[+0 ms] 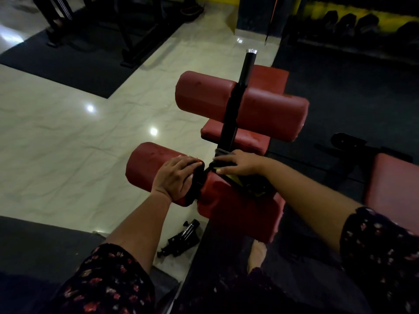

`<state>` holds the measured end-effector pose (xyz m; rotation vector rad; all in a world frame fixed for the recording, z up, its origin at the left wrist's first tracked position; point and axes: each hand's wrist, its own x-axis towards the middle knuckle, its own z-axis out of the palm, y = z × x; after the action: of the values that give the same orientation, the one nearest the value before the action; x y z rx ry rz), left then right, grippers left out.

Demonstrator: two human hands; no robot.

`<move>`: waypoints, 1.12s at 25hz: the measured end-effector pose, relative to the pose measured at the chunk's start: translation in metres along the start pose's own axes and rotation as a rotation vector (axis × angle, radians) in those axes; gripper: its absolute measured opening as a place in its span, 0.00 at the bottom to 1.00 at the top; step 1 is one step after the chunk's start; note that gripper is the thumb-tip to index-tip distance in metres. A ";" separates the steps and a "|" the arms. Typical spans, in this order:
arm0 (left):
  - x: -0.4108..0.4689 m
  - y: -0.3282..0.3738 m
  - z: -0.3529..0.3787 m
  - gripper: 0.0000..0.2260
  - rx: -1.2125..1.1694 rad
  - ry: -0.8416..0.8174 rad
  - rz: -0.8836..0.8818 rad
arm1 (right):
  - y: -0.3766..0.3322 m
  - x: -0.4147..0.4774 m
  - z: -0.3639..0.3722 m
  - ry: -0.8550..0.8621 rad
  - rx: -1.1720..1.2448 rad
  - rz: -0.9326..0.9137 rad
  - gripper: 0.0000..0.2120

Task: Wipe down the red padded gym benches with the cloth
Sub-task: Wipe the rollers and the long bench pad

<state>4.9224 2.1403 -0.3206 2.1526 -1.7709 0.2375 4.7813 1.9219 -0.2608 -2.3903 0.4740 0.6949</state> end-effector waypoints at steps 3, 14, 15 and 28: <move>0.000 0.000 0.002 0.21 0.007 -0.014 0.000 | 0.012 -0.011 -0.001 -0.016 -0.128 -0.030 0.27; 0.000 0.000 0.003 0.21 0.012 -0.032 -0.012 | 0.093 -0.115 0.017 0.104 0.166 0.096 0.28; 0.000 0.000 0.004 0.21 0.015 -0.036 -0.014 | 0.098 -0.122 0.027 0.154 0.224 0.106 0.28; 0.001 -0.007 0.009 0.21 0.007 -0.051 -0.012 | 0.027 -0.157 0.195 1.064 0.613 0.222 0.38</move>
<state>4.9289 2.1374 -0.3301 2.1919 -1.7863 0.1879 4.5718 2.0509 -0.3154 -1.9267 1.1784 -0.6529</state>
